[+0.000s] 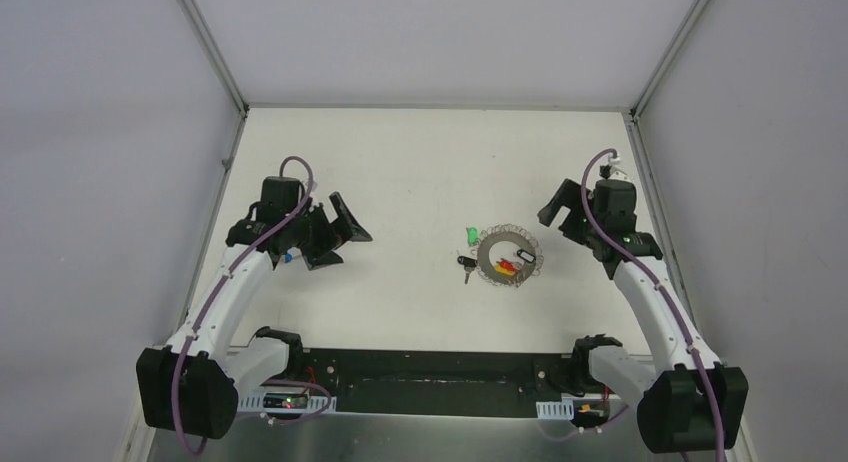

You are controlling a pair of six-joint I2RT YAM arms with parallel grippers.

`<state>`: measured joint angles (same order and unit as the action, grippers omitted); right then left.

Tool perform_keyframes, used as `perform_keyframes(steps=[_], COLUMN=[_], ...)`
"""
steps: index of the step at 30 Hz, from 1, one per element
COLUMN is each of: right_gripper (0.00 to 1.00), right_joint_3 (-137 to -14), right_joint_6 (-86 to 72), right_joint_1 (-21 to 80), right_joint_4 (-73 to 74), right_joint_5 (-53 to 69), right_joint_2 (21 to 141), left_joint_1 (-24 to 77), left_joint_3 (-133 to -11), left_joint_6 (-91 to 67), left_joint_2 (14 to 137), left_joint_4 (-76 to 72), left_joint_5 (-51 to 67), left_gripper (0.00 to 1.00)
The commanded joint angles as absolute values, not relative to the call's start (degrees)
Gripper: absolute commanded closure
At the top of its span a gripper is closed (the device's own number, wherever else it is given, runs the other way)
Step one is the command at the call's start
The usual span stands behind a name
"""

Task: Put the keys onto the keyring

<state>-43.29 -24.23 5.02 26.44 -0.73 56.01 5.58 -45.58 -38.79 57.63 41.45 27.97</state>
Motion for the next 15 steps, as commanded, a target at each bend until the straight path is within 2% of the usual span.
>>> perform_keyframes(steps=[1, 8, 15], right_gripper=[0.0, 0.0, 0.05], right_joint_3=[-42.9, -48.4, -56.65], right_joint_6=[-30.67, -28.32, -24.85], right_joint_1=[7.22, 19.85, 25.59], right_joint_4=[22.82, 25.14, 26.64], right_joint_5=[11.61, 7.57, 9.48], right_joint_2=[61.59, 74.39, 85.25], left_joint_1=[13.6, 19.97, 20.79], left_joint_3=[-49.0, -62.96, -75.45], left_joint_6=[-47.53, -52.7, -55.48], left_joint_2=[59.85, 71.39, 80.19], left_joint_4=[31.4, 27.03, 27.01], left_joint_5=[28.1, 25.6, 20.47], left_gripper=[0.01, 0.01, 0.02])
